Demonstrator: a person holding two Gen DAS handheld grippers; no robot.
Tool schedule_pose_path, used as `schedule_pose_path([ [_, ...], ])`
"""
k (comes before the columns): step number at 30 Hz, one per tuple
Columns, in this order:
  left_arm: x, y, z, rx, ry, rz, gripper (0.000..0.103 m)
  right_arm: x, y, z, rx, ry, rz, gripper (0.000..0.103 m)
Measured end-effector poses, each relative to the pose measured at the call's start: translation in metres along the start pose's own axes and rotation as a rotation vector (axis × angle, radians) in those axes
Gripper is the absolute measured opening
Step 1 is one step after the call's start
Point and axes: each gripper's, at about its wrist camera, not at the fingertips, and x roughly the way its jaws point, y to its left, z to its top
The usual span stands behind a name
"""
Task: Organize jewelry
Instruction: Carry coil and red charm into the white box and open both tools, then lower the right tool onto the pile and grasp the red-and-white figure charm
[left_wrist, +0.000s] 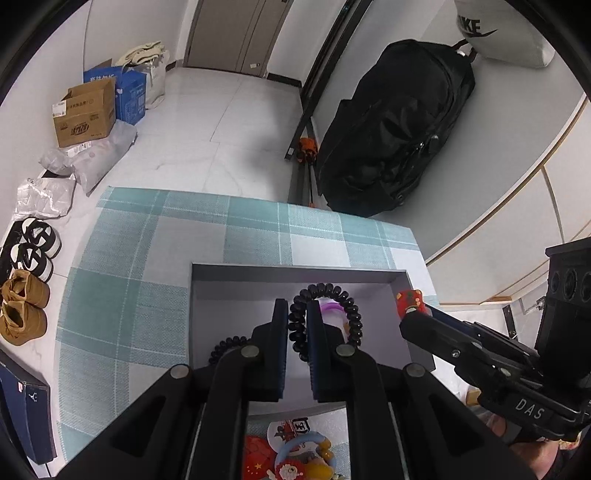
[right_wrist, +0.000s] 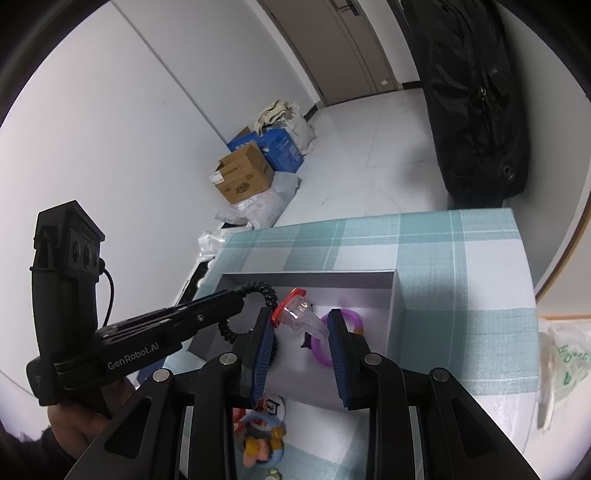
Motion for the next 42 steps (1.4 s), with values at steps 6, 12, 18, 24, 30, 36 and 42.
schedule_pose_path([
  [6,0.004,0.002,-0.002,-0.011,0.021,-0.015,0.006,0.007,-0.003,-0.002,0.013,0.025,-0.007,0.029],
  [12,0.009,0.003,-0.002,-0.033,0.037,-0.03,0.006,0.011,-0.003,-0.005,0.015,0.044,0.005,0.029],
  [18,0.013,0.007,-0.002,-0.073,0.046,-0.041,0.006,0.015,-0.005,-0.006,0.027,0.061,-0.001,0.03],
  [24,0.011,0.013,0.001,-0.123,0.076,-0.063,0.026,0.007,-0.002,-0.004,0.019,0.039,-0.002,0.045],
  [30,-0.01,0.014,0.0,-0.133,0.005,-0.059,0.046,-0.016,0.006,-0.005,-0.017,-0.041,0.005,0.067],
  [36,-0.024,0.015,-0.007,-0.115,-0.033,0.001,0.047,-0.032,0.008,-0.009,-0.024,-0.074,-0.021,0.077],
  [42,-0.039,0.013,-0.021,-0.075,-0.071,0.074,0.048,-0.047,0.01,-0.021,-0.04,-0.102,-0.042,0.086],
])
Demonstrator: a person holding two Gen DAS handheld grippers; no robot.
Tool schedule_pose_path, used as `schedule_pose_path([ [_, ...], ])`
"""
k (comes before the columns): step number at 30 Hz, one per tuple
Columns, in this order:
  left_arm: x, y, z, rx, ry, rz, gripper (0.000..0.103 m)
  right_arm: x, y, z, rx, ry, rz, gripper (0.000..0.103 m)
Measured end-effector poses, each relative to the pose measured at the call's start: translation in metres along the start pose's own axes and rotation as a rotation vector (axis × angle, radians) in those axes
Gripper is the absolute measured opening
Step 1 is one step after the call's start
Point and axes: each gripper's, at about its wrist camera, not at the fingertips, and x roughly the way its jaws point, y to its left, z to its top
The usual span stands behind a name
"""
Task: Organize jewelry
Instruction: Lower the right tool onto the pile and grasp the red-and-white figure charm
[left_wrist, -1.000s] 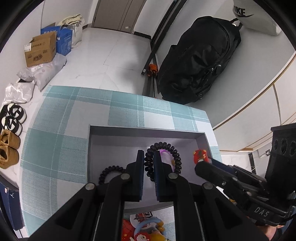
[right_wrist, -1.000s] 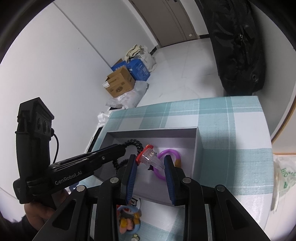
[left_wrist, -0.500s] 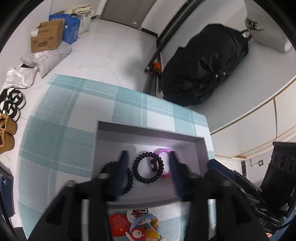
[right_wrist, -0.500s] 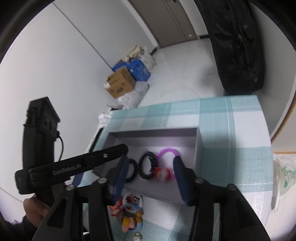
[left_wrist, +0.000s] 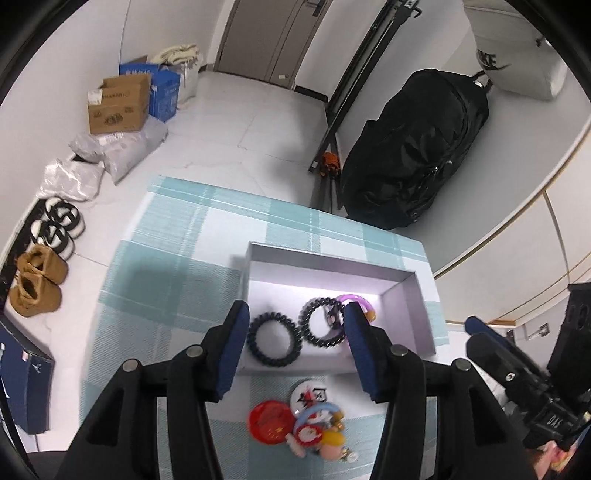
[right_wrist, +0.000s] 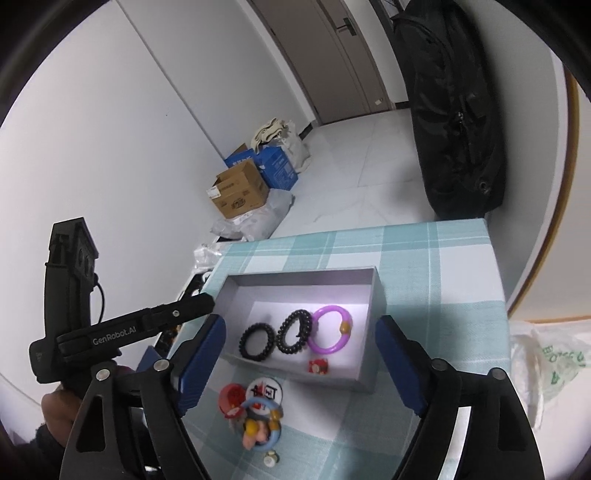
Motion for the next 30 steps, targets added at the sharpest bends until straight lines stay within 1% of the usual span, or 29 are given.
schedule_pose_path([
  [5,-0.01,0.001,-0.012,0.021,-0.016,0.035,0.048,-0.011,0.01,-0.013,-0.052,-0.014,0.003,0.094],
  [9,-0.014,0.004,-0.021,0.01,-0.003,0.025,0.048,-0.014,0.021,-0.024,-0.101,-0.005,0.007,0.095],
  [13,-0.021,0.005,-0.029,0.024,-0.007,0.01,0.049,-0.01,0.032,-0.037,-0.141,0.03,0.001,0.095],
  [14,-0.023,0.006,-0.031,0.026,-0.006,0.009,0.05,-0.008,0.035,-0.041,-0.15,0.04,0.002,0.095],
  [15,-0.025,0.007,-0.034,0.026,-0.003,0.012,0.058,-0.006,0.036,-0.044,-0.157,0.051,0.004,0.095],
  [17,-0.028,0.011,-0.039,0.012,-0.005,0.012,0.067,-0.001,0.042,-0.051,-0.173,0.081,0.002,0.095],
  [19,-0.03,0.016,-0.044,-0.012,-0.005,0.018,0.067,0.007,0.046,-0.056,-0.191,0.117,0.016,0.095],
  [21,-0.031,0.02,-0.048,-0.022,0.001,0.028,0.068,0.02,0.051,-0.061,-0.204,0.167,0.007,0.095],
  [23,-0.033,0.025,-0.051,-0.038,-0.001,0.041,0.068,0.03,0.055,-0.066,-0.209,0.205,0.023,0.094],
  [27,-0.037,0.04,-0.053,-0.074,0.006,0.04,0.069,0.045,0.066,-0.073,-0.257,0.236,0.0,0.092],
  [30,-0.04,0.049,-0.055,-0.095,0.011,0.045,0.069,0.055,0.07,-0.076,-0.268,0.26,-0.012,0.082],
])
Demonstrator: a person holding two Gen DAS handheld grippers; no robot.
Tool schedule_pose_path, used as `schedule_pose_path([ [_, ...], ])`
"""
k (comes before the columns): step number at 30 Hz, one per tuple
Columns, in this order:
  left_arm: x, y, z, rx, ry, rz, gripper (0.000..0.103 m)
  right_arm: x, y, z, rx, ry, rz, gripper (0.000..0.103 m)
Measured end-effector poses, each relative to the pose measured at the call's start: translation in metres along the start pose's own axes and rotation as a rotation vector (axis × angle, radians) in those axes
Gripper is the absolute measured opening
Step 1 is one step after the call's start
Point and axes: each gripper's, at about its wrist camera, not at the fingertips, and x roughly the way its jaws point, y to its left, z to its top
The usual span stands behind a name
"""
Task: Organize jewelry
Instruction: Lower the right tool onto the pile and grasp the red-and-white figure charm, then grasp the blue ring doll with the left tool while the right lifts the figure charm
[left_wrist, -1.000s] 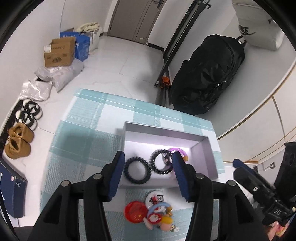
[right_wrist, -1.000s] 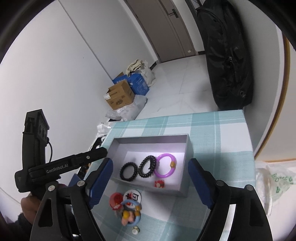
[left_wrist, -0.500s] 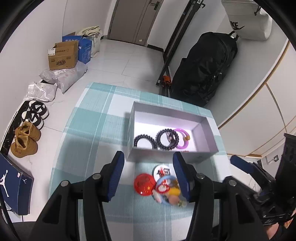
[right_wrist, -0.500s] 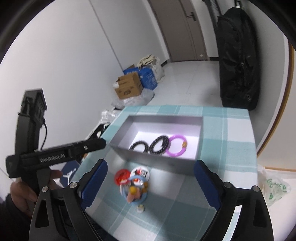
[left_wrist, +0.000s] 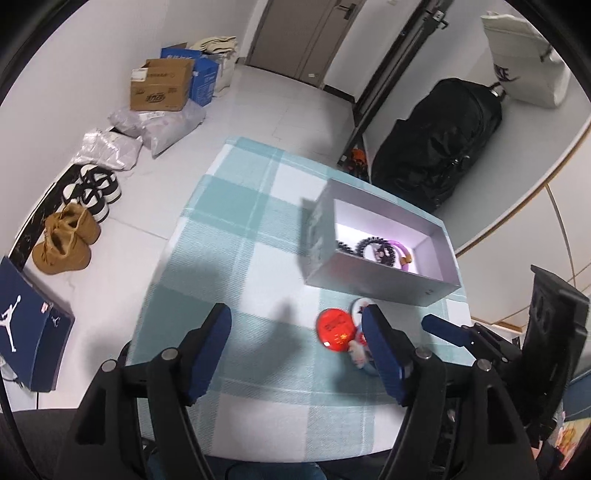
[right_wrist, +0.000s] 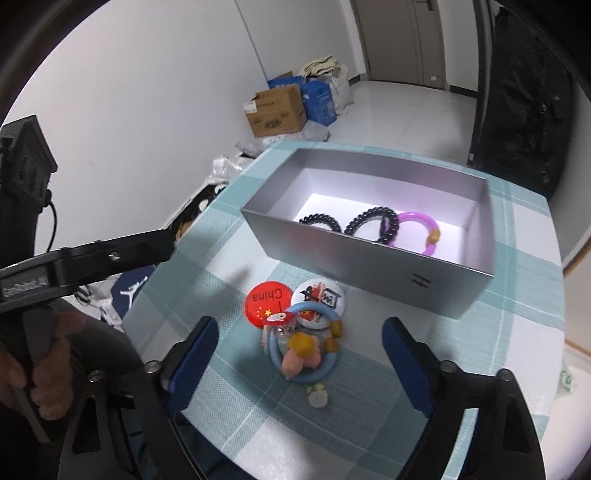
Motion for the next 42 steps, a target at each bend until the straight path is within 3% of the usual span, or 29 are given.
schedule_pose_path([
  [5,-0.006,0.01,-0.003,-0.012,-0.003,-0.004,0.069,0.017,0.003,0.004,0.0,0.04,-0.003,0.062],
  [12,-0.007,0.018,-0.003,-0.027,0.011,-0.018,0.069,0.031,0.015,0.009,-0.042,0.062,-0.026,0.043],
  [17,-0.009,0.017,-0.004,-0.022,0.008,-0.031,0.069,0.036,0.018,0.009,-0.059,0.074,-0.046,0.022],
  [32,0.004,-0.002,-0.014,0.08,0.057,-0.006,0.069,-0.011,-0.011,0.02,0.117,-0.079,0.057,0.02],
  [38,0.008,-0.035,-0.025,0.229,0.06,-0.074,0.069,-0.031,-0.024,0.02,0.165,-0.122,0.066,0.02],
  [42,0.014,-0.058,-0.034,0.329,0.07,-0.078,0.069,-0.046,-0.034,0.017,0.183,-0.147,0.061,0.02],
])
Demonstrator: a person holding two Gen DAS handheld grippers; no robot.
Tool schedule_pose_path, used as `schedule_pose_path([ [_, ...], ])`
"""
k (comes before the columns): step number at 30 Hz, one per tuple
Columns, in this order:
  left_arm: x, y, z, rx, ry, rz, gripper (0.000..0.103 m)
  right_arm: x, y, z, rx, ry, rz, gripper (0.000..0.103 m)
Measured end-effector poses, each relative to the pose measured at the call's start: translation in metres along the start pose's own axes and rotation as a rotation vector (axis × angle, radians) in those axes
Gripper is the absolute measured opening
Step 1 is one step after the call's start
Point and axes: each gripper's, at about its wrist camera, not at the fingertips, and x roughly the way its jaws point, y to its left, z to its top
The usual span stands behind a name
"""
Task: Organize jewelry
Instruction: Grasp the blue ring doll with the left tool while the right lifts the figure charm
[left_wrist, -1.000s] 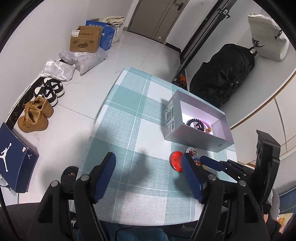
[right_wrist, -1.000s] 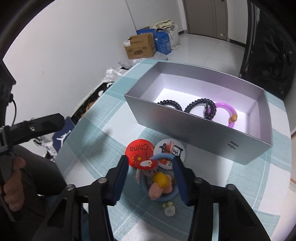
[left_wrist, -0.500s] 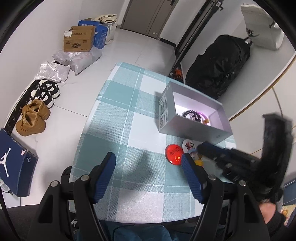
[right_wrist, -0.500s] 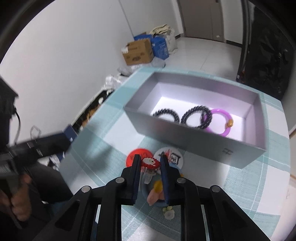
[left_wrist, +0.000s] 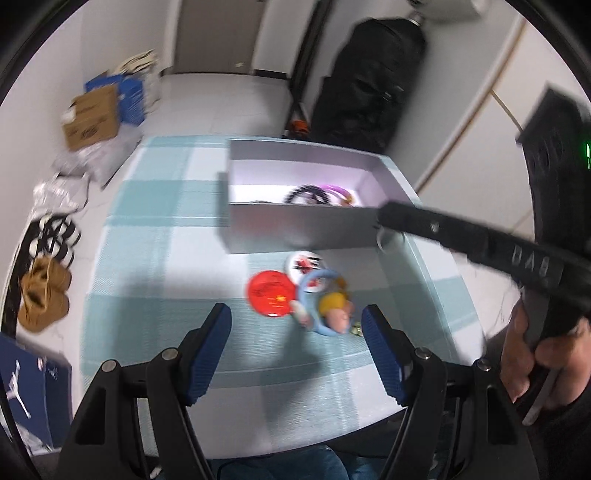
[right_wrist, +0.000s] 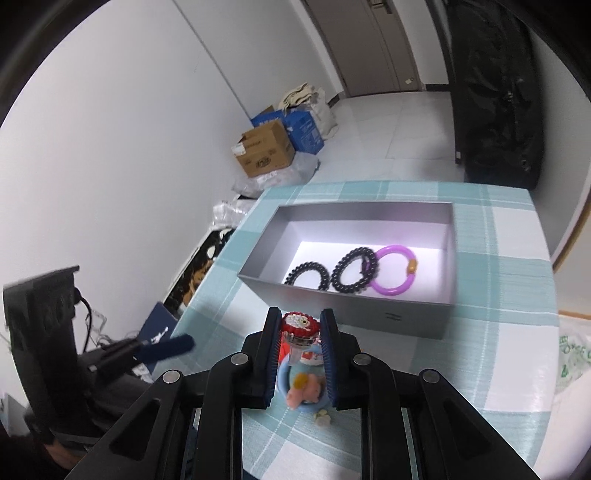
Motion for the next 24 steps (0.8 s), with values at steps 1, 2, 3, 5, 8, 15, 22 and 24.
schedule_pose_path([
  [1,0.002,-0.004,0.0,0.017,0.004,0.005,0.069,-0.002,-0.002,0.0,0.004,-0.002,-0.002,0.02],
  [2,0.006,-0.01,0.0,0.037,0.01,0.01,0.068,-0.005,-0.006,0.0,0.011,-0.003,-0.003,0.02],
  [3,0.008,-0.013,0.0,0.047,0.015,0.014,0.068,-0.008,-0.01,0.0,0.021,-0.004,-0.005,0.02],
  [5,0.017,-0.018,-0.001,0.07,0.039,0.021,0.064,-0.013,-0.016,-0.001,0.035,-0.011,-0.014,0.02],
  [8,0.024,-0.022,-0.001,0.087,0.067,0.018,0.056,-0.022,-0.024,-0.003,0.053,-0.031,-0.028,0.02],
  [15,0.034,-0.036,-0.001,0.156,0.089,0.044,0.043,-0.046,-0.045,-0.008,0.091,-0.064,-0.041,0.02],
  [22,0.039,-0.039,0.004,0.137,0.117,0.048,0.02,-0.058,-0.055,-0.011,0.108,-0.079,-0.041,0.02],
  [24,0.039,-0.038,0.006,0.124,0.12,0.049,0.014,-0.06,-0.056,-0.012,0.11,-0.082,-0.039,0.02],
])
